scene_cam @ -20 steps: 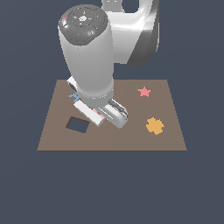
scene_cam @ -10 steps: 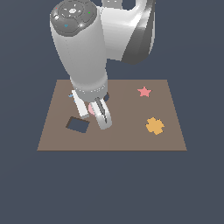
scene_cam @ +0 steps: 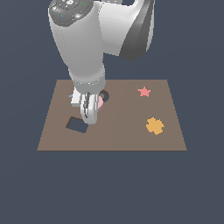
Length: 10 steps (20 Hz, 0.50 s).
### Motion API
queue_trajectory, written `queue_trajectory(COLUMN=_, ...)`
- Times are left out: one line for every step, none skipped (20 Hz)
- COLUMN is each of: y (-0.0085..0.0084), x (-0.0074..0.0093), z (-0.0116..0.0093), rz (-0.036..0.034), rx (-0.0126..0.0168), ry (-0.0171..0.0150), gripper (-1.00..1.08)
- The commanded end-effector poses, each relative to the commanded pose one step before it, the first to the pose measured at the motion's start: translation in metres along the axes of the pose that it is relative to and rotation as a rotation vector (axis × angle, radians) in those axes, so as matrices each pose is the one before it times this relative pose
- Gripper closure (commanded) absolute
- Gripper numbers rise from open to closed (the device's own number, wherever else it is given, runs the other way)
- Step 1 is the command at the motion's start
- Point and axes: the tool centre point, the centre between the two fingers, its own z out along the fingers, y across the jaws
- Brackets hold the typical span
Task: Insert a designated object into the corresponding slot on a board.
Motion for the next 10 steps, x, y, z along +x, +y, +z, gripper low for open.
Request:
queue_trajectory(y=0.00543, x=0.00036, z=-0.00068, rz=0.11062, rx=0.00060, ry=-0.00013, gripper=1.08)
queue_trajectory(y=0.00219, x=0.00019, z=-0.00017, rz=0.04277, rx=-0.00001, ry=0.00001, gripper=1.08)
queue_trajectory(y=0.00218, x=0.00019, z=-0.00017, rz=0.04257, rx=-0.00002, ry=0.00001, gripper=1.08)
queue_trajectory(y=0.00218, x=0.00018, z=-0.00016, rz=0.04236, rx=-0.00002, ry=0.00001, gripper=1.08)
queue_trajectory(y=0.00217, x=0.00017, z=-0.00016, rz=0.04216, rx=-0.00003, ry=0.00001, gripper=1.08)
queue_trajectory(y=0.00216, x=0.00017, z=-0.00016, rz=0.04194, rx=-0.00003, ry=0.00001, gripper=1.08)
queue_trajectory(y=0.00215, x=0.00016, z=-0.00016, rz=0.04173, rx=-0.00003, ry=0.00001, gripper=1.08)
queue_trajectory(y=0.00214, x=0.00015, z=-0.00015, rz=0.04150, rx=-0.00004, ry=0.00001, gripper=1.08)
queue_trajectory(y=0.00211, x=0.00014, z=-0.00015, rz=0.04073, rx=-0.00004, ry=0.00001, gripper=1.08)
queue_trajectory(y=0.00202, x=0.00013, z=-0.00014, rz=0.03908, rx=-0.00005, ry=0.00001, gripper=1.08)
